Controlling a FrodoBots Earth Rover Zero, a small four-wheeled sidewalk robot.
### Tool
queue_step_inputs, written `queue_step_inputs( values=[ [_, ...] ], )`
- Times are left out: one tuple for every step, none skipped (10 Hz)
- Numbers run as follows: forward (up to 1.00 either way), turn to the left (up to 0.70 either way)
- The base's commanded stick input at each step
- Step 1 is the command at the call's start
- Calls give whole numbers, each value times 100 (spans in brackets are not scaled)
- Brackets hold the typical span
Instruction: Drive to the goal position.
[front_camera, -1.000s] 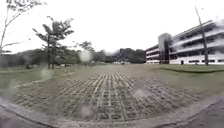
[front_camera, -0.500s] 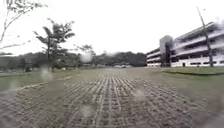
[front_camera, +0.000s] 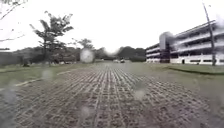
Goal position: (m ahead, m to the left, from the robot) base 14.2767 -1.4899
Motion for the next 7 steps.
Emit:
queue_step_inputs(
  values=[
    [85,0],
    [85,0],
    [85,0],
    [85,0],
    [85,0],
    [85,0],
    [85,0]
  ],
)
